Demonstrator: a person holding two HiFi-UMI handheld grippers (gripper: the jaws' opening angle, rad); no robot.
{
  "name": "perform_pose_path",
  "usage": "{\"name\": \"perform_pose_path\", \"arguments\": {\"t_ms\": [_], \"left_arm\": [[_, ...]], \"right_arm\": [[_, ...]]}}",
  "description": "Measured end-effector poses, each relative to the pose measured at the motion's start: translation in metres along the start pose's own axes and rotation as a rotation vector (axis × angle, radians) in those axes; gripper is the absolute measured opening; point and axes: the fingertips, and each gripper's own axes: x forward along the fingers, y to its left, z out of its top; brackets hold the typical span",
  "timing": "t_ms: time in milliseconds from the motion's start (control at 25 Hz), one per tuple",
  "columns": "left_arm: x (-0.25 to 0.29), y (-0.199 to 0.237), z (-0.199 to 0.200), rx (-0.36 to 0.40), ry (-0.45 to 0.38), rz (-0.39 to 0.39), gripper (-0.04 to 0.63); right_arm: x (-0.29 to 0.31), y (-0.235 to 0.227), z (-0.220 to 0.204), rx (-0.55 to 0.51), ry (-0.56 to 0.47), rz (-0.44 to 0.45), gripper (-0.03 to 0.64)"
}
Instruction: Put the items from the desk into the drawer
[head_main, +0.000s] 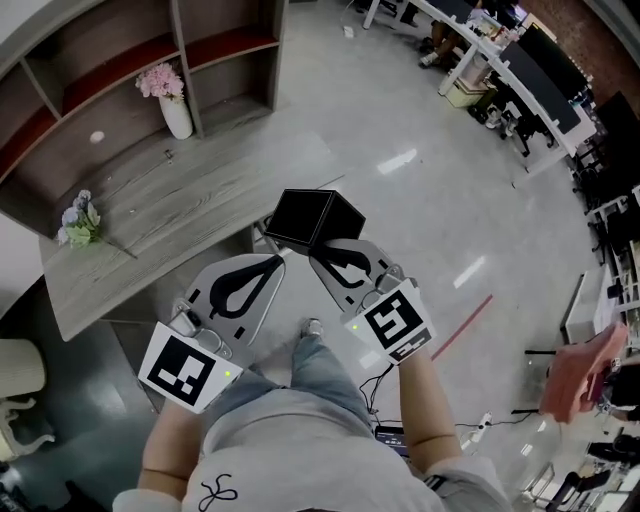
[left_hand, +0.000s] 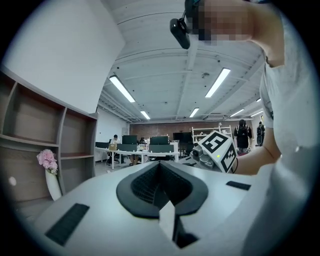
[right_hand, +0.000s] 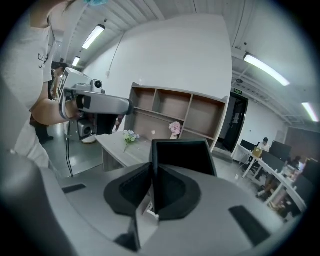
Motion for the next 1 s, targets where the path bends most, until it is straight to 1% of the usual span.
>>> {"name": "perform_pose_path", "arguments": {"t_ms": [200, 400, 520, 600, 760, 1000], "left_arm": [[0.045, 0.004, -0.005, -0.004, 0.018, 0.065, 0.009], [0.079, 0.011, -0.007, -0.017, 0.020, 0.165, 0.009], [0.094, 0.013, -0.009, -0.018, 0.025, 0.216, 0.009], [0.101, 0.015, -0.012, -0.015, 0.029, 0.248, 0.009], [0.110, 0.023, -0.023, -0.017, 0.052, 0.301, 0.009], [0.119, 0.035, -0.038, -0.035, 0.084, 0.356, 0.009]], "right_arm": [[0.005, -0.044, -0.032, -0.032, 0.019, 0.054, 0.044], [0.018, -0.076, -0.066, -0.078, 0.058, 0.139, 0.044], [0.027, -0.091, -0.088, -0.128, 0.091, 0.174, 0.044], [0.036, -0.097, -0.103, -0.161, 0.108, 0.199, 0.044], [0.062, -0.099, -0.133, -0.191, 0.134, 0.263, 0.044], [0.097, -0.092, -0.178, -0.229, 0.187, 0.349, 0.044]]}}
